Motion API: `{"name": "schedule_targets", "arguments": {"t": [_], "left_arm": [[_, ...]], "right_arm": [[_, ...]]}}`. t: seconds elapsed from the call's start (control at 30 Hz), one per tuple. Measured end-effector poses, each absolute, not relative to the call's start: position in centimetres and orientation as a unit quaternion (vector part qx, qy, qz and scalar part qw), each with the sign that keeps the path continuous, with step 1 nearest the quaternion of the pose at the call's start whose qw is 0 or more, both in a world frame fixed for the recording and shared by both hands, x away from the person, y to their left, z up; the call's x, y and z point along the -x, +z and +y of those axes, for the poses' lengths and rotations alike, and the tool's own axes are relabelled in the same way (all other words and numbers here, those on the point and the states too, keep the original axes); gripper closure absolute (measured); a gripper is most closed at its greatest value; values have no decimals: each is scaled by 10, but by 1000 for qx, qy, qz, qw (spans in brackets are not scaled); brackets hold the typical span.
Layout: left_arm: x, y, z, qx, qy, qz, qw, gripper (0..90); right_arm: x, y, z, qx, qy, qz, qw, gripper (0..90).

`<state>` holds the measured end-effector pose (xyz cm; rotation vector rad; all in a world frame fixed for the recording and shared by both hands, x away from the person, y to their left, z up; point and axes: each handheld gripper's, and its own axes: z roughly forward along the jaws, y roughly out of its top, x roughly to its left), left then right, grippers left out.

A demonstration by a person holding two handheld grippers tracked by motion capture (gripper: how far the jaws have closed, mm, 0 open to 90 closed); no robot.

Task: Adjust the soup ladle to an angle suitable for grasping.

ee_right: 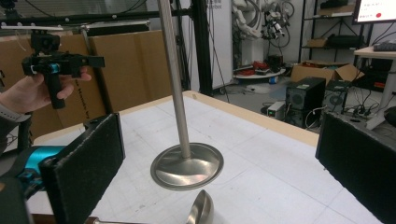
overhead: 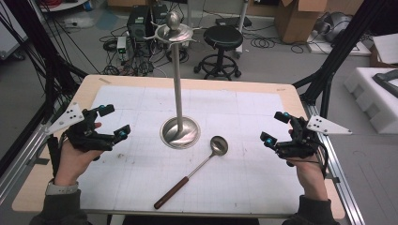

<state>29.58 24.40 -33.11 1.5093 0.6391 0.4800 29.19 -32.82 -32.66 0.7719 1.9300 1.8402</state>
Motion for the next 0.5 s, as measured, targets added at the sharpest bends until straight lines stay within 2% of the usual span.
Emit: {"name": "schedule_targets", "arguments": {"t": [0.5], "left_arm": [[-297, -332, 245, -670, 211, 284, 652, 17]], "right_arm": [[-293, -329, -318, -266, 645, 696, 169, 0]]}}
